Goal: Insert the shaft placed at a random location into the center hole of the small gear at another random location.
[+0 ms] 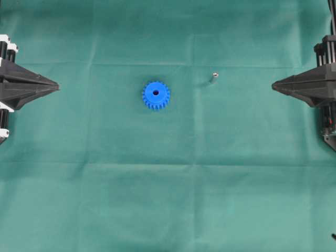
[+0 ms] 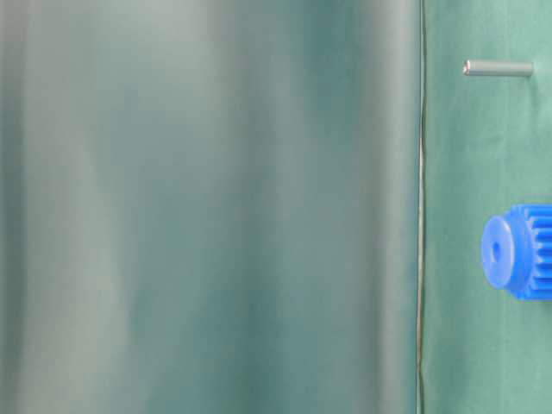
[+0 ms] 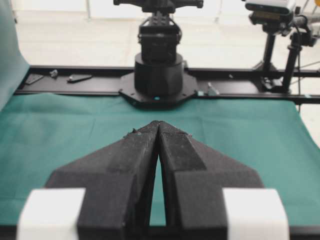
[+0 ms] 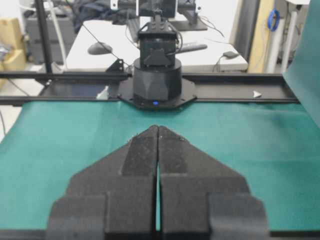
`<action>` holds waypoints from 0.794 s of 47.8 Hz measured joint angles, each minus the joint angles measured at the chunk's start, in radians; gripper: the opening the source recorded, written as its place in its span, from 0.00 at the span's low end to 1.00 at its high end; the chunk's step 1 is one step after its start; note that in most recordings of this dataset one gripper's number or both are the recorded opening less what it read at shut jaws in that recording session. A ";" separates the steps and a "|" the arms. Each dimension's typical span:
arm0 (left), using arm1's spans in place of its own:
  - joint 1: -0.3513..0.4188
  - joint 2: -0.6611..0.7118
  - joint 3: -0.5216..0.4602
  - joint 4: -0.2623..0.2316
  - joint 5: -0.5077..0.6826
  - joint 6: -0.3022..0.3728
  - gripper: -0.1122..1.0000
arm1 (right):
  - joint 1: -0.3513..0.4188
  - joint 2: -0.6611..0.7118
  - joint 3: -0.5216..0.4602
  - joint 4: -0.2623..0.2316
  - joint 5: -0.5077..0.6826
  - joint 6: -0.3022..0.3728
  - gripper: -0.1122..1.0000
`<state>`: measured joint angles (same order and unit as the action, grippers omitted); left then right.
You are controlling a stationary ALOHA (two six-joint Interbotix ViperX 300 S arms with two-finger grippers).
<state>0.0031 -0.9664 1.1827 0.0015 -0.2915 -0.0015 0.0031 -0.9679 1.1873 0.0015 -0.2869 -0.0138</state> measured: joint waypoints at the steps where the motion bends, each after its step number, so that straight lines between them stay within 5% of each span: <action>1: -0.002 0.000 0.000 0.002 0.005 -0.002 0.10 | -0.002 0.000 0.000 0.000 0.002 0.002 0.11; 21: 0.000 0.000 -0.017 0.009 0.080 -0.009 0.10 | -0.135 0.110 -0.021 -0.002 0.018 0.000 0.14; 26: 0.000 0.000 -0.017 0.009 0.080 -0.009 0.10 | -0.172 0.173 -0.020 -0.002 0.018 0.000 0.31; 38: 0.000 0.000 -0.017 0.009 0.080 -0.009 0.10 | -0.219 0.440 -0.011 -0.002 -0.081 0.000 0.92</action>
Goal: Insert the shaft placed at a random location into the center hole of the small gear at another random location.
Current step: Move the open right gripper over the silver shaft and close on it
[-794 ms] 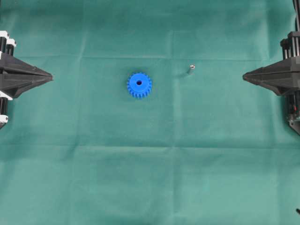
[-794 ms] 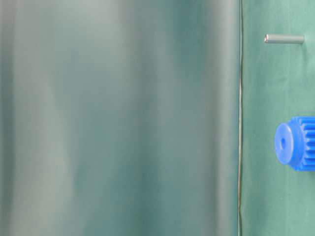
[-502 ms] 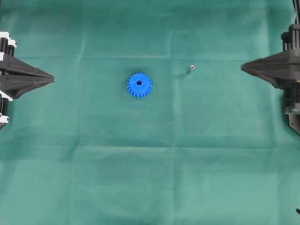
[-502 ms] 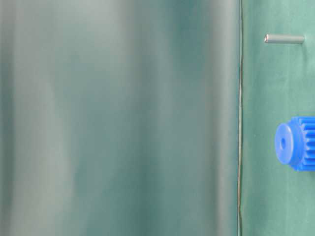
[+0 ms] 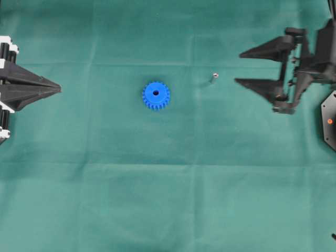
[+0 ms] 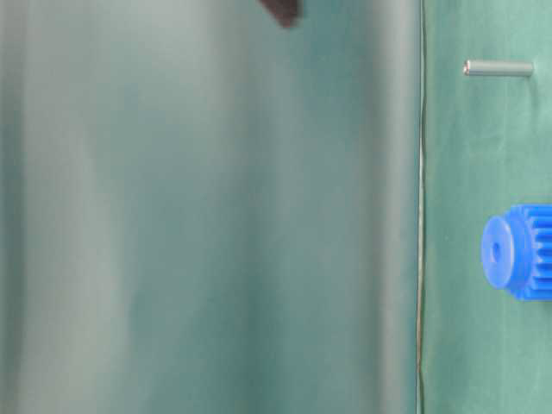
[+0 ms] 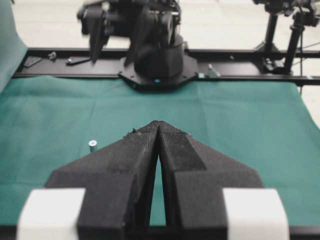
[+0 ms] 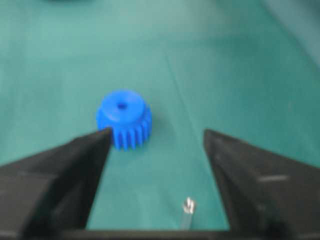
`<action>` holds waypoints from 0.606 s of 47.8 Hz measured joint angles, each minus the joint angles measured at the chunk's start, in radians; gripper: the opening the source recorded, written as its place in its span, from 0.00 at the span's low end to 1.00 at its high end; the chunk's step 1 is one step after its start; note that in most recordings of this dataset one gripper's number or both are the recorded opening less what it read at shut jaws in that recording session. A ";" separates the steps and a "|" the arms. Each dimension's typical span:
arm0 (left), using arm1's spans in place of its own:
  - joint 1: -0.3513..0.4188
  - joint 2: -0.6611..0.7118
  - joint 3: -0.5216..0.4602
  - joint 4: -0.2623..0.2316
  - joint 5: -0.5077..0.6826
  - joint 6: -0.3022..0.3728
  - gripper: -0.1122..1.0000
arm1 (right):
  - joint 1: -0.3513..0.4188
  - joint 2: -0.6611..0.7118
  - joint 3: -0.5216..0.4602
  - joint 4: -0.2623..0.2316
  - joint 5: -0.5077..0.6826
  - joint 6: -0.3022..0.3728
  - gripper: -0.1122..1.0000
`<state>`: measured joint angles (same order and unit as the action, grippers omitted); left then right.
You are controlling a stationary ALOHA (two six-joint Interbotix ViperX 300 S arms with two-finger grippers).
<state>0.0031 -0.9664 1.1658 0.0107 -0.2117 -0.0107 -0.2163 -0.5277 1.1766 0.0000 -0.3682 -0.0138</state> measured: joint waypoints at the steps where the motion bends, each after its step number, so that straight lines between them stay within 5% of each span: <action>1: 0.000 0.000 0.000 0.000 0.000 0.000 0.10 | -0.005 0.026 0.000 0.000 -0.018 0.000 0.91; 15: 0.000 0.000 0.000 0.002 -0.008 0.000 0.10 | -0.064 0.325 -0.014 0.000 -0.218 -0.002 0.89; 29: 0.000 0.000 0.000 0.002 -0.011 0.000 0.10 | -0.087 0.495 -0.044 0.005 -0.285 0.000 0.89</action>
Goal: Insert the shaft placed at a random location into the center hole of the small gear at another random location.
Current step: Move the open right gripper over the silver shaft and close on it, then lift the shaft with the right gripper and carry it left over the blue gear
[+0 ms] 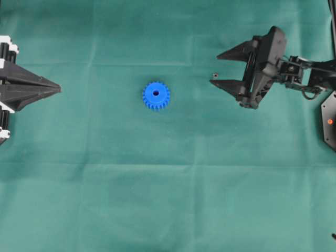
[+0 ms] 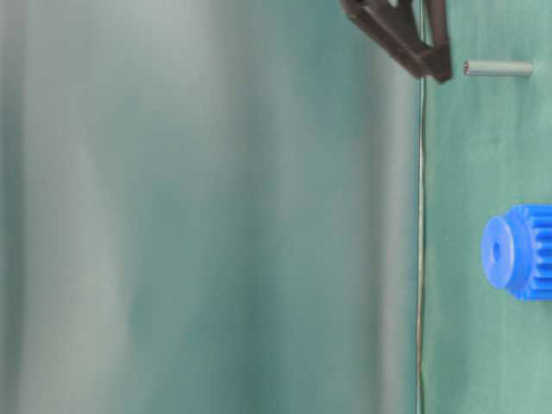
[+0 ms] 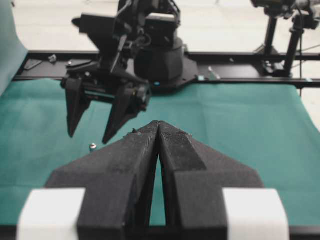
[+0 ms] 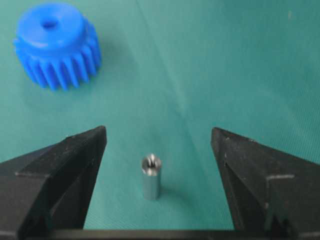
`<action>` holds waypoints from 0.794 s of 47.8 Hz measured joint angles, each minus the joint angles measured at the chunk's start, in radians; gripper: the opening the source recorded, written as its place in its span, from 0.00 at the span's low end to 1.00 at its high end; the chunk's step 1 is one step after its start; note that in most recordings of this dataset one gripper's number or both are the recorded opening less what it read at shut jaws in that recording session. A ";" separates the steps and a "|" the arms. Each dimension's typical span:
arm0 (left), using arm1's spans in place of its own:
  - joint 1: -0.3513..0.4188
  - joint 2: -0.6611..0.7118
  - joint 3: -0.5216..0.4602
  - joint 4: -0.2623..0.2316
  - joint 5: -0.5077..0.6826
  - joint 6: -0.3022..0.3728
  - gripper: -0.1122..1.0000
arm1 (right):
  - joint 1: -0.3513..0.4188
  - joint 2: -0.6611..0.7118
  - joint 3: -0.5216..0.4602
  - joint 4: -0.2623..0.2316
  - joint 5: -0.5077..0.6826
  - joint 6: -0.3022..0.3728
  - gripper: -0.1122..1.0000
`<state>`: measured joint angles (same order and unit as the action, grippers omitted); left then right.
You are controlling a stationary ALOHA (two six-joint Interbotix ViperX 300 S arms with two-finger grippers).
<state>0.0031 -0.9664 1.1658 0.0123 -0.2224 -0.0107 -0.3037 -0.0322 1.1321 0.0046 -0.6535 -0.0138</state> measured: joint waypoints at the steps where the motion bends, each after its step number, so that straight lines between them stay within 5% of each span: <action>1: 0.000 0.000 0.000 0.000 0.003 0.000 0.10 | -0.002 0.009 -0.002 0.002 -0.002 -0.002 0.89; 14: 0.000 0.000 0.000 0.000 0.000 0.000 0.10 | -0.003 0.052 -0.003 0.009 -0.002 0.000 0.79; 26: 0.000 0.000 0.000 0.002 0.005 0.000 0.10 | -0.003 0.054 -0.008 0.008 -0.002 -0.002 0.23; 38: -0.002 0.000 0.000 0.000 0.006 0.000 0.10 | -0.003 0.049 -0.014 0.006 0.000 0.000 0.22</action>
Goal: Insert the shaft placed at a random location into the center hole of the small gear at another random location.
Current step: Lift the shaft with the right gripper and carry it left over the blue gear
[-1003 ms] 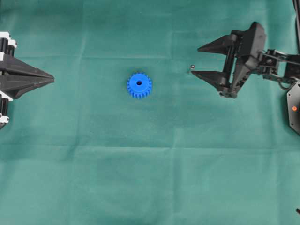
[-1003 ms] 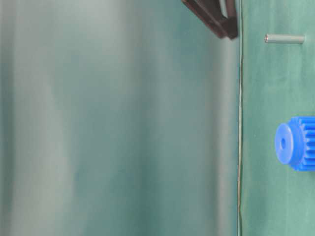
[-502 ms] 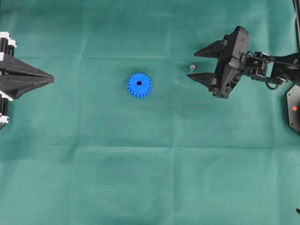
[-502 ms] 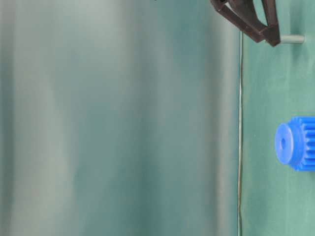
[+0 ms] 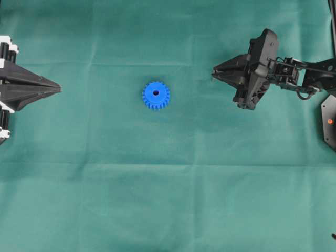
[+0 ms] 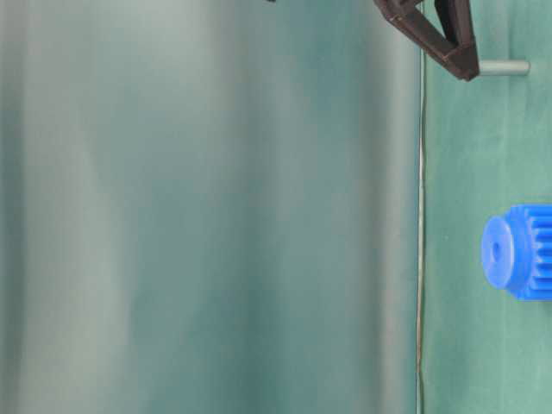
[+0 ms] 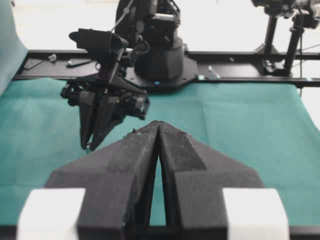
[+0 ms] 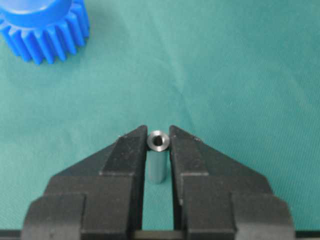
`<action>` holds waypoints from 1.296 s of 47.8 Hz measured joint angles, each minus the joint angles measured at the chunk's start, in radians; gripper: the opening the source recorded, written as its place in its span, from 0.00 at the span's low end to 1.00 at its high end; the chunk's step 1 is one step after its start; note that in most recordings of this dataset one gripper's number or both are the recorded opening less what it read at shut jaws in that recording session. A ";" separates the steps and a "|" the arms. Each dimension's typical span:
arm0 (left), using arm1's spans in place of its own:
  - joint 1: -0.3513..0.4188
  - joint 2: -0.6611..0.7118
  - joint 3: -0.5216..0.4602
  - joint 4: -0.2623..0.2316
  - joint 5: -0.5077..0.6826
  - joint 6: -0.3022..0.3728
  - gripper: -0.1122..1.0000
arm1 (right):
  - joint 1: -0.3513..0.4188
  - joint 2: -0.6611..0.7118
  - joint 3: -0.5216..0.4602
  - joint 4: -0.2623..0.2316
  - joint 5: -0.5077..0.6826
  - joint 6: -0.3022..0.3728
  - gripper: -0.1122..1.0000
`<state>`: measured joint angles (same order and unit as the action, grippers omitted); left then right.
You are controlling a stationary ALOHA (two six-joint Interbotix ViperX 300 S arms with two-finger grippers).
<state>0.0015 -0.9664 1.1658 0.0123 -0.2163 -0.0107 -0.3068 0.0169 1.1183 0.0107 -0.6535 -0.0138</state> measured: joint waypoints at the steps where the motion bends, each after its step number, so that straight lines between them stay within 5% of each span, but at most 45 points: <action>1: 0.002 0.000 0.000 0.000 0.000 0.000 0.10 | 0.000 -0.003 -0.002 0.000 0.005 0.000 0.22; 19: 0.000 0.000 0.000 0.000 0.000 0.000 0.10 | 0.000 -0.192 -0.075 -0.002 0.252 0.000 0.22; 43: 0.000 0.000 0.000 0.000 0.000 0.000 0.10 | 0.052 -0.164 -0.133 0.009 0.264 0.000 0.22; 62: 0.000 0.011 0.000 0.002 0.000 0.000 0.10 | 0.155 -0.006 -0.339 0.015 0.279 0.000 0.22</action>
<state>0.0015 -0.9557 1.1658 0.0138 -0.2163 -0.0107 -0.1519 0.0107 0.7793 0.0261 -0.3743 -0.0138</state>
